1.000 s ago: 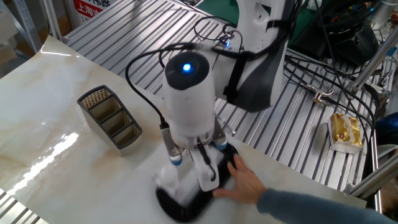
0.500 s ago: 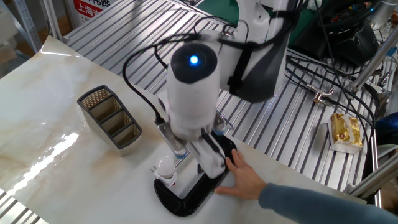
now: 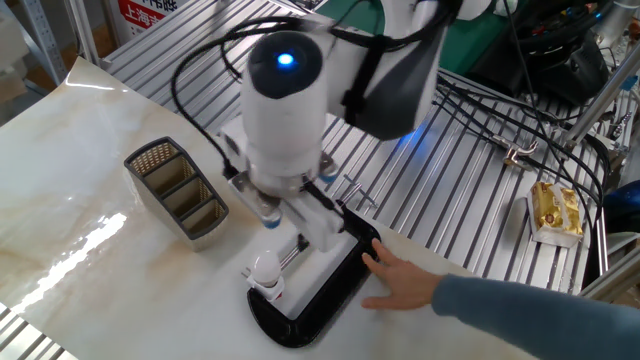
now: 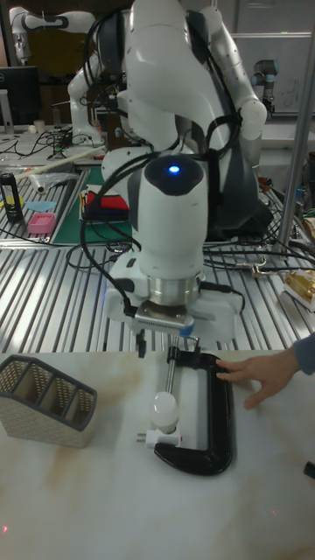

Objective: Install the light bulb by rotating it

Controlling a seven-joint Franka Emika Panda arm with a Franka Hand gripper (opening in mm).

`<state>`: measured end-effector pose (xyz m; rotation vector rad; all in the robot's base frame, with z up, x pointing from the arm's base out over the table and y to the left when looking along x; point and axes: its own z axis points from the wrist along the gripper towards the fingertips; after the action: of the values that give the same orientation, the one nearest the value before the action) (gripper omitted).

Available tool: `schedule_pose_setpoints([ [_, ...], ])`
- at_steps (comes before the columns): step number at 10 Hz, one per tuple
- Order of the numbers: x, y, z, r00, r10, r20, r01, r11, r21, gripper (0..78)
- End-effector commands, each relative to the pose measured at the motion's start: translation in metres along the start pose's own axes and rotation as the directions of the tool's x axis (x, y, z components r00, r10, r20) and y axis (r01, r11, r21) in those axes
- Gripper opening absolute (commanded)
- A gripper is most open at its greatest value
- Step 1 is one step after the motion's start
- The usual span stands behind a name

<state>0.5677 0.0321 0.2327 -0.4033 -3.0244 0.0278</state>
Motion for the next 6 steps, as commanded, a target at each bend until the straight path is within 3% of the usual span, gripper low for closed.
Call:
schedule_pose_setpoints([
  [1,-0.0221,0.0069,0.0117,1.000,-0.024,0.011,0.024,1.000,0.003,77.4],
  [3,-0.0240,0.0095,0.0139,1.000,-0.024,0.017,0.025,1.000,-0.014,77.4],
  [4,-0.0281,0.0085,0.0164,0.999,-0.037,0.011,0.037,0.998,-0.045,77.4],
  [6,-0.0318,0.0052,0.0196,0.999,-0.052,0.012,0.052,0.998,-0.043,77.4],
])
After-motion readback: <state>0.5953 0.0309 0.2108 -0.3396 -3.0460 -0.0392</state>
